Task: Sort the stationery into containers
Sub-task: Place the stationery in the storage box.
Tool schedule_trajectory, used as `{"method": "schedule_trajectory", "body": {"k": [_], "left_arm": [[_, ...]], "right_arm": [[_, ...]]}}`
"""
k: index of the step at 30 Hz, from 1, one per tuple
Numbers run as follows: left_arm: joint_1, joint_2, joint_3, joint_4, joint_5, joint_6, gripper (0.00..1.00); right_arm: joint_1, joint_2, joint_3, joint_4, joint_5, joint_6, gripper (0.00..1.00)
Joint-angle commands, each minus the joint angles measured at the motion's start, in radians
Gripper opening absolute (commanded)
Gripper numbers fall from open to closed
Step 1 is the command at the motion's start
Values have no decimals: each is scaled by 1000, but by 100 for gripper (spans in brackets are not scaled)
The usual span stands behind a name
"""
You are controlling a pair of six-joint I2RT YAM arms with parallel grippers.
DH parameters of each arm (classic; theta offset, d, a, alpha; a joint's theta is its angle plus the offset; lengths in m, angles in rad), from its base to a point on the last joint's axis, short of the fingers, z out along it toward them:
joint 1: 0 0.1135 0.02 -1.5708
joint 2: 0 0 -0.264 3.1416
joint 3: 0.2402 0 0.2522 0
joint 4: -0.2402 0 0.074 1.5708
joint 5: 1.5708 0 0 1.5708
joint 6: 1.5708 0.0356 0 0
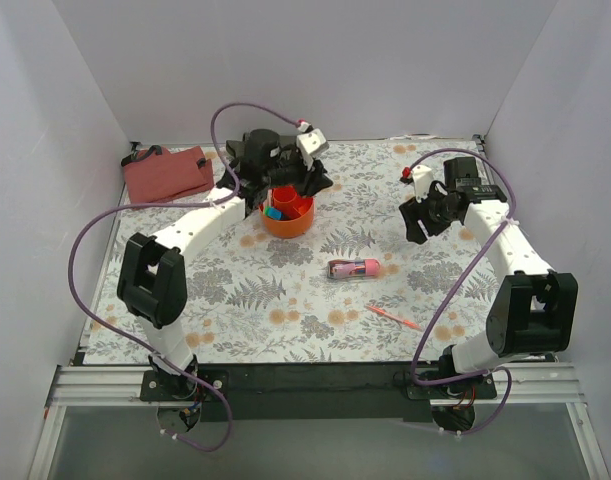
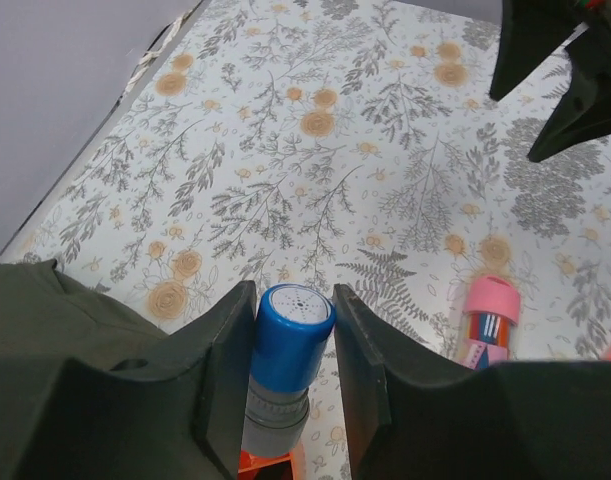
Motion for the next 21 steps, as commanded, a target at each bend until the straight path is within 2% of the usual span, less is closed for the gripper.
{"method": "schedule_trajectory", "body": {"k": [1,4,10,21], "left_arm": [[8,-79,-289,671,-82,-193,0],[24,-72,-375,868,-152,-262,0],[64,-17,-389,976,-173,-353,0],[79,39,-447,1067,-173,-419,0]], "right_arm": [[-6,14,51,-8,37,3,72],[-6,23,54,-10,61,4,72],[-6,40,60,-19,91,13,71],[-4,51,65,-31,118,26,71]]}}
